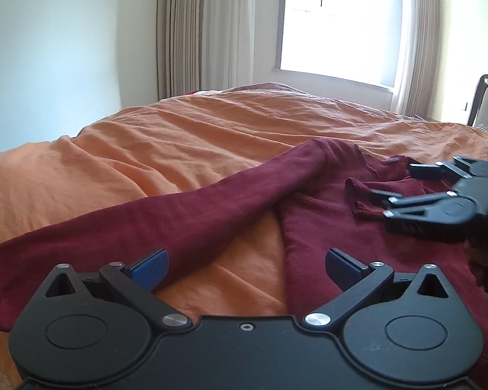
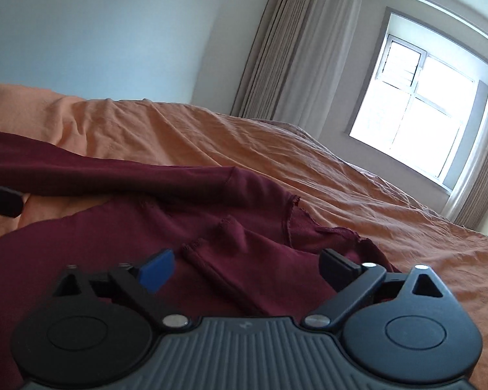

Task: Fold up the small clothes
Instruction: 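Carry the sleeve cuff with the right gripper across the sweatshirt body and release, then move the left gripper to the other sleeve cuff and close on it, then lift the sleeve with the left gripper and lay it across the body, release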

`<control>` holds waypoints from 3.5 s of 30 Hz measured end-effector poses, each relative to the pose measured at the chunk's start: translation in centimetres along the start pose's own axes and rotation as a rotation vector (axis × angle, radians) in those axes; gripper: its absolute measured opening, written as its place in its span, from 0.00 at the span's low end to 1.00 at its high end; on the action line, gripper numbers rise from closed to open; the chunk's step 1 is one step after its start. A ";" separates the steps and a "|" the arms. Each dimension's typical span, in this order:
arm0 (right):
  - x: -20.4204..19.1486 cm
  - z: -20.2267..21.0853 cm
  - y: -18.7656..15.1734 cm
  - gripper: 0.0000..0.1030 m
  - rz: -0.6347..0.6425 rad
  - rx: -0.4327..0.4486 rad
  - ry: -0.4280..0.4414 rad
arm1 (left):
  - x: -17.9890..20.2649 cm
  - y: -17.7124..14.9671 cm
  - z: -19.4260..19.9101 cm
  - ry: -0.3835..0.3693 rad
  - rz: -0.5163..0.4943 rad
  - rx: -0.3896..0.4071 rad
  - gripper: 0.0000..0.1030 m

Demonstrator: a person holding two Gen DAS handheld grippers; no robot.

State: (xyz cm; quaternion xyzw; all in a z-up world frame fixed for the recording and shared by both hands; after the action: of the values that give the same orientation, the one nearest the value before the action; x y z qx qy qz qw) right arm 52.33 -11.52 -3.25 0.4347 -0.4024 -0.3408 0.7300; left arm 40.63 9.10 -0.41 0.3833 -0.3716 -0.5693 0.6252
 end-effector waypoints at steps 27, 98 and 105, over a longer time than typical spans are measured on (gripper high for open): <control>21.1 9.4 -15.8 1.00 -0.477 -0.089 -0.609 | 12.5 -1.6 -13.7 -0.042 0.131 0.006 1.00; 14.7 13.3 -16.5 1.00 -0.491 0.080 -0.319 | -18.3 -2.4 4.9 0.517 0.642 0.295 0.11; 15.3 13.8 -16.7 1.00 -0.547 0.126 -0.276 | -17.3 3.9 5.0 0.490 0.451 0.429 0.05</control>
State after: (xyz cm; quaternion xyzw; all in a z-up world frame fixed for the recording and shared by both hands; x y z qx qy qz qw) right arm 44.43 -36.00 -9.86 0.5209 -0.3864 -0.5547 0.5212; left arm 36.43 26.28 4.75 0.5385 -0.3969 -0.2185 0.7105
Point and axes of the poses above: each gripper's, at about its wrist camera, not at the fingertips, and z roughly against the way its jaws point, x to its right, y to its top, the point moved 7 cm from there along -z, roughly the way its jaws point, and after that the axes turned 8 degrees about x, right-handed, at the moved point
